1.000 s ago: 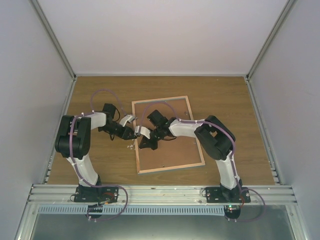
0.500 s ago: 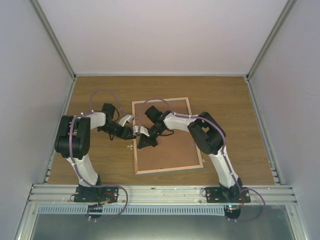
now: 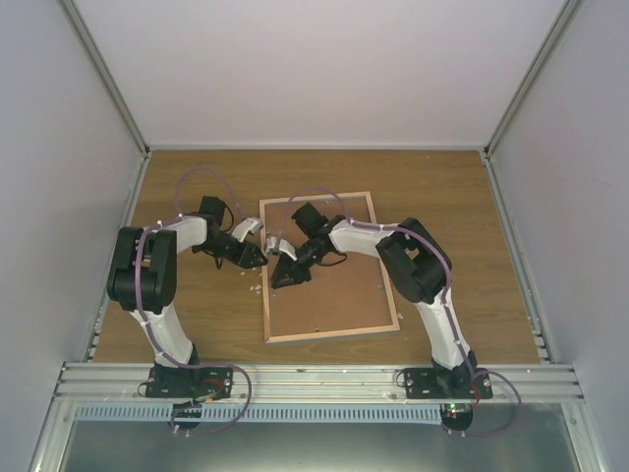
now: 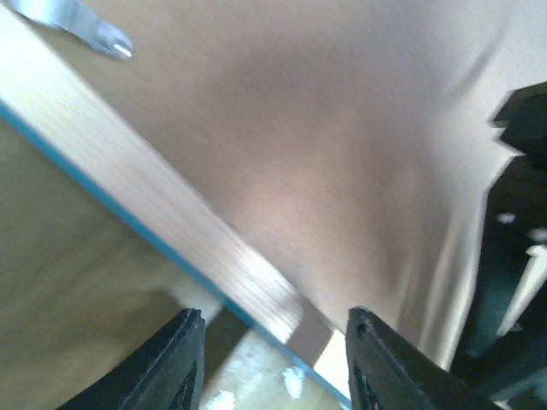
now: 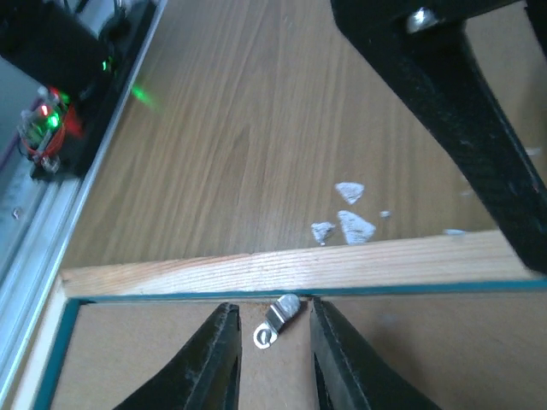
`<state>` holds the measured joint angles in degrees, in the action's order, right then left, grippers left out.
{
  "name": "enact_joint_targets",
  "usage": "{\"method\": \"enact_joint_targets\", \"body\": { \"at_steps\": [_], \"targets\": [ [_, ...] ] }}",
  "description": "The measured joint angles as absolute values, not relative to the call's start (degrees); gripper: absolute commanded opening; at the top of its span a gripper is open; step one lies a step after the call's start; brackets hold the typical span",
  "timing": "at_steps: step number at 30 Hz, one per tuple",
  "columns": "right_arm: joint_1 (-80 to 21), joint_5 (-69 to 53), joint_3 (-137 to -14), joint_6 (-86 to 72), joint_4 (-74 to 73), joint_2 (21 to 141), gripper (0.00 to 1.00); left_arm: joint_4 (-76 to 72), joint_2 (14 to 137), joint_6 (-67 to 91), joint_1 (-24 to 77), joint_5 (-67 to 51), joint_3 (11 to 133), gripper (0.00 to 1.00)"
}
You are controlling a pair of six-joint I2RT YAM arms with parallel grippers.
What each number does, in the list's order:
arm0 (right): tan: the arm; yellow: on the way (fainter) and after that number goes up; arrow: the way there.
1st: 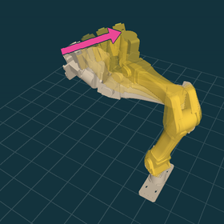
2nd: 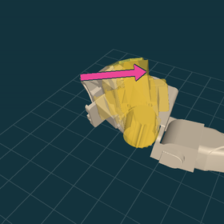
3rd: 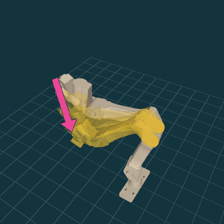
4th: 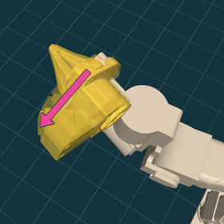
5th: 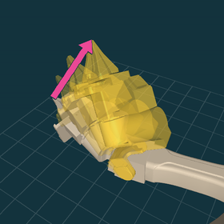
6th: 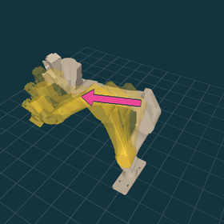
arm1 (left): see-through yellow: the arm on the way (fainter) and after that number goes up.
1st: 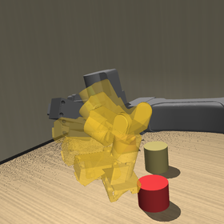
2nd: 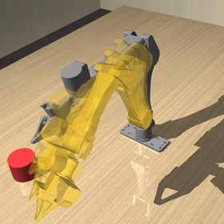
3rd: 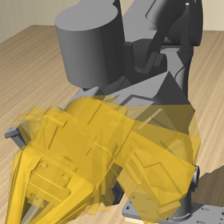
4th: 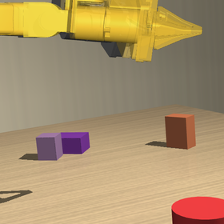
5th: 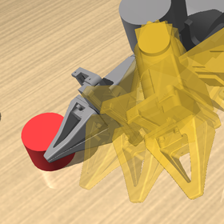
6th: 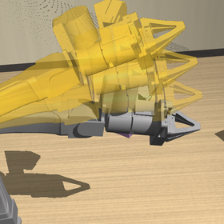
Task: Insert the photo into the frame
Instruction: Install the photo frame at the center of the board.
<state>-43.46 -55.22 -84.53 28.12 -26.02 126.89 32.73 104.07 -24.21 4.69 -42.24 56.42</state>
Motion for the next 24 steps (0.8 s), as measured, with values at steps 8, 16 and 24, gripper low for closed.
{"method": "enact_joint_targets", "body": {
  "at_steps": [8,16,24],
  "targets": [
    [-34.4,-57.5,-85.0,23.9,-25.5,120.5,0.42,32.9,101.4,-29.6,3.2,-37.9,62.0,0.56],
    [-28.7,-52.3,-83.1,22.0,-25.5,118.0,0.38,33.6,96.0,-34.7,3.8,-31.7,62.5,0.60],
    [-29.0,-44.4,-84.6,15.6,-22.0,120.6,0.33,32.0,100.1,-24.7,5.9,-26.9,64.5,0.69]
  ]
}}
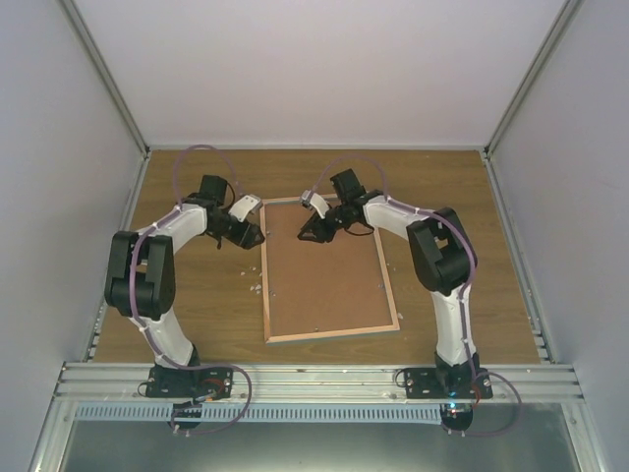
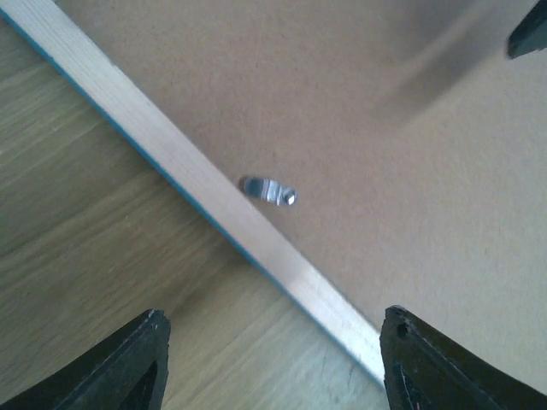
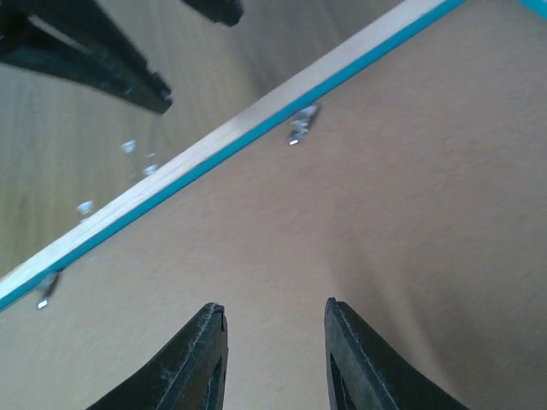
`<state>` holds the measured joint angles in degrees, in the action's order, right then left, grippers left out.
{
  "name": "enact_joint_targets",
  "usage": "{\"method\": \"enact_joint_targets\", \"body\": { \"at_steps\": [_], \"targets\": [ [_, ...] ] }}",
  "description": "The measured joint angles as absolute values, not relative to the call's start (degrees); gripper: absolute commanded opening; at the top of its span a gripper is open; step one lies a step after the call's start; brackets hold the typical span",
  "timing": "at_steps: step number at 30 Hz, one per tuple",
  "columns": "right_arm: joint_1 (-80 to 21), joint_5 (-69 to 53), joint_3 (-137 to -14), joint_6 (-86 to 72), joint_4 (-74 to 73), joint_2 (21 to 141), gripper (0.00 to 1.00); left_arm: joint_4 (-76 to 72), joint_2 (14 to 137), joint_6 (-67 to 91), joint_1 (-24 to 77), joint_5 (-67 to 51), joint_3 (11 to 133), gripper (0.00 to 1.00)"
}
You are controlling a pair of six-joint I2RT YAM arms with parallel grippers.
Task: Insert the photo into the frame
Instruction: Install the photo frame at the center of the board.
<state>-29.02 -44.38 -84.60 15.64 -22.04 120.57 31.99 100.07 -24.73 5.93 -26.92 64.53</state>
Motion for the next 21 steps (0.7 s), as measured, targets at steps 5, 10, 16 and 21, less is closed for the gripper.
{"method": "enact_joint_targets", "body": {
  "at_steps": [5,10,16,21],
  "targets": [
    [-29.2,-41.3,-90.1,12.7,-20.8,125.9,0.28,28.8,103.9,-16.9,7.1,-26.2,66.8,0.68],
    [-29.8,-38.6,-97.9,8.4,-19.2,130.5,0.20,26.1,106.5,-11.7,7.2,-23.6,67.6,0.65],
    [-31.6,-37.8,-104.5,4.0,-15.9,135.1,0.17,24.1,108.6,-4.6,8.1,-19.3,69.3,0.61],
    [-33.8,-37.1,-107.7,1.7,-14.4,139.4,0.13,22.7,109.1,1.1,8.5,-17.1,69.3,0.59]
  ]
}}
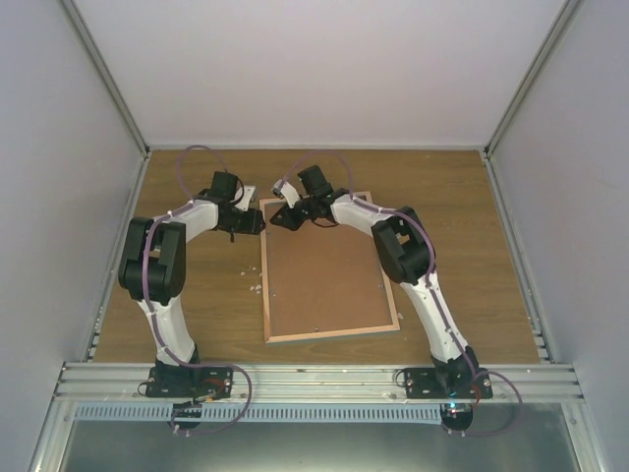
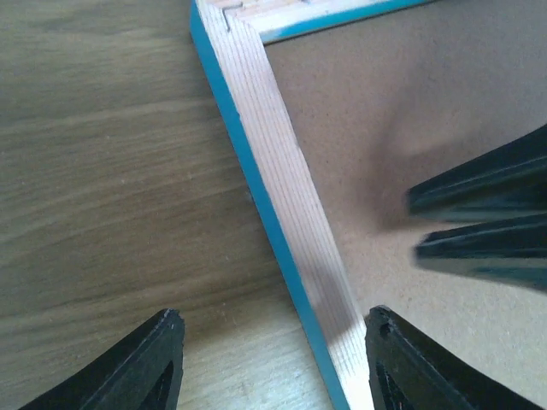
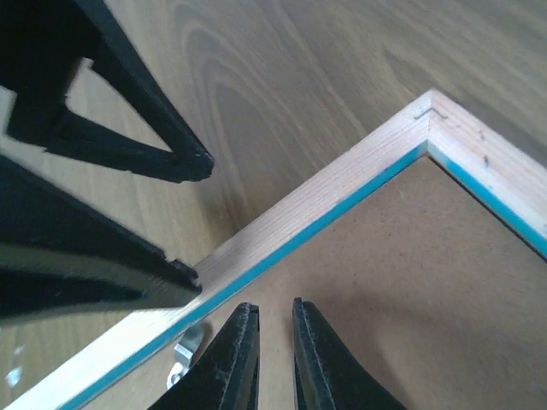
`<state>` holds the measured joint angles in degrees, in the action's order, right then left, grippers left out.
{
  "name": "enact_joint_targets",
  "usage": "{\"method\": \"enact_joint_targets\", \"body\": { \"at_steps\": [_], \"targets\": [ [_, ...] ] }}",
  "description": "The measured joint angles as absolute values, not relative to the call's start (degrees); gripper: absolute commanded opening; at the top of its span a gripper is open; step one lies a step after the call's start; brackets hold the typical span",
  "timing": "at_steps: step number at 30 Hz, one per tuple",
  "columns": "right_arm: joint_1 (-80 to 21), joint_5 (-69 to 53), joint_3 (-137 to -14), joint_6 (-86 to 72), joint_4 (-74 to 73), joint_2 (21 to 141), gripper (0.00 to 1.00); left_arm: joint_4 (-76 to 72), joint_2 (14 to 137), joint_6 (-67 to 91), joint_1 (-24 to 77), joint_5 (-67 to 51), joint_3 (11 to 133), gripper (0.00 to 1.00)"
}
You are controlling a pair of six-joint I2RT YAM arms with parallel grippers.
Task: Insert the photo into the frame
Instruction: Install the photo frame at the center of the board.
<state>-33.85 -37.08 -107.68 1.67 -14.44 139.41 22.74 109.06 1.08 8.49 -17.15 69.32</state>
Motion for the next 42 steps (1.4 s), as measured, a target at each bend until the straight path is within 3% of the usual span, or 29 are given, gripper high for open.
{"method": "enact_joint_targets", "body": {
  "at_steps": [7,18,24,33,40,42],
  "targets": [
    [-34.6,-35.6,-111.0,-1.8,-12.1,143.6,0.08,21.1,109.1,6.1,10.7,-14.8,69.3,0.55],
    [-34.4,-35.5,-106.5,-3.6,-5.8,142.8,0.06,20.9,110.1,10.9,14.0,-10.1,68.6,0.50],
    [-34.4,-35.5,-106.4,-3.7,-5.6,142.8,0.06,20.8,110.5,12.4,14.4,-8.4,68.8,0.42],
    [-34.3,-35.4,-106.3,-3.9,-5.5,142.8,0.05,20.7,110.8,13.1,14.5,-9.2,68.9,0.22],
    [-34.2,-35.4,-106.2,-4.0,-5.3,142.8,0.05,18.6,110.1,13.0,14.4,-9.1,67.2,0.18],
    [-34.2,-35.5,-106.2,-4.4,-5.2,142.8,0.04,18.6,110.1,12.9,14.4,-9.1,67.2,0.22]
  ]
}}
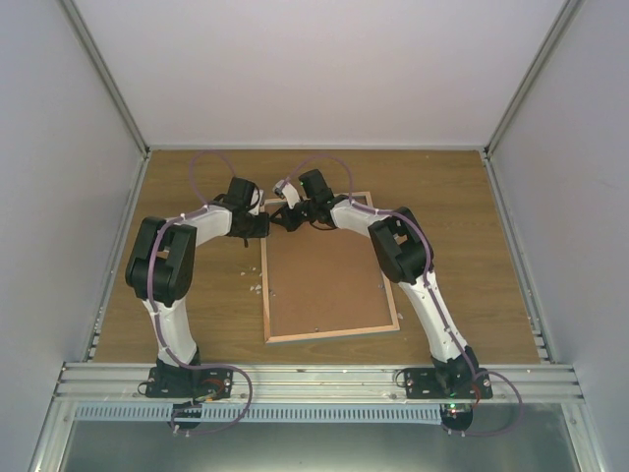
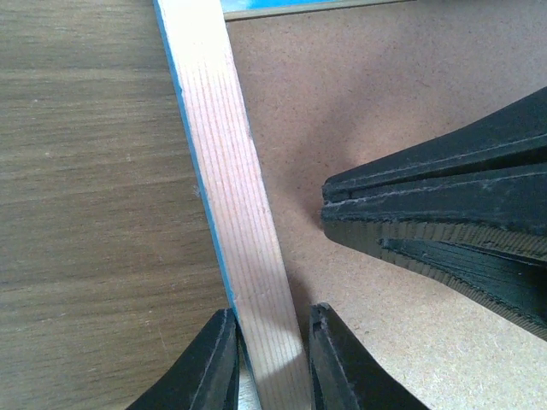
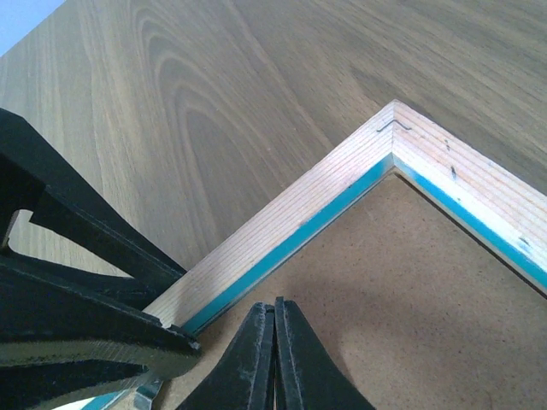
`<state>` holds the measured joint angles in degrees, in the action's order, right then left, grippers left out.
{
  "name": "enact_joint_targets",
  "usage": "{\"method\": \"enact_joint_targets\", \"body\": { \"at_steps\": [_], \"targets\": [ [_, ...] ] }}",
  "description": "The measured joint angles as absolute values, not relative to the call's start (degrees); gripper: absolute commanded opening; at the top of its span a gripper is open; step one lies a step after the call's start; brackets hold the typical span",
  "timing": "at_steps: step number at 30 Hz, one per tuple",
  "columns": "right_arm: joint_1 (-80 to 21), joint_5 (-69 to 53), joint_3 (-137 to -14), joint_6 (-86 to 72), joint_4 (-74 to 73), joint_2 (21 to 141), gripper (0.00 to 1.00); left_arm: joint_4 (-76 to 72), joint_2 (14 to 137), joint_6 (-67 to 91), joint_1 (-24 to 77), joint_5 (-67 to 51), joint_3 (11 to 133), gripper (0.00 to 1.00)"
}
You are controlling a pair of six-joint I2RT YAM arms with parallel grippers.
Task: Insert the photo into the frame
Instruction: Install the photo frame at the center of the board.
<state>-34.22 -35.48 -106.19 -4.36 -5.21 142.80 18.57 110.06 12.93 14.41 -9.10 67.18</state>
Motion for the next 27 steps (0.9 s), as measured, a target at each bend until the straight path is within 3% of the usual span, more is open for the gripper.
{"method": "enact_joint_targets", "body": {
  "at_steps": [5,8,10,15,23,27],
  "targets": [
    [-34.1,-35.9,-106.2,-4.6,-5.2,142.8,0.06,18.3,110.0,10.6,14.2,-9.0,67.2,0.52],
    [-33.8,-37.1,-106.2,-4.5,-5.6,142.6,0.14,18.3,109.6,6.9,13.5,-10.0,67.2,0.82],
    [-33.6,-38.0,-106.7,-4.2,-7.2,142.4,0.26,19.1,108.6,3.6,13.5,-10.8,66.8,0.97],
    [-32.7,-41.8,-108.5,-2.9,-13.2,141.2,0.50,21.7,101.6,-7.5,13.5,-13.3,66.0,0.99],
    [-26.8,-45.3,-108.5,0.7,-19.4,129.8,0.64,26.7,86.4,-25.0,15.0,-21.9,65.0,0.99],
    [-22.2,-45.3,-105.9,4.2,-20.9,121.7,0.74,30.4,81.4,-31.8,22.4,-22.2,59.4,0.99]
  ]
}}
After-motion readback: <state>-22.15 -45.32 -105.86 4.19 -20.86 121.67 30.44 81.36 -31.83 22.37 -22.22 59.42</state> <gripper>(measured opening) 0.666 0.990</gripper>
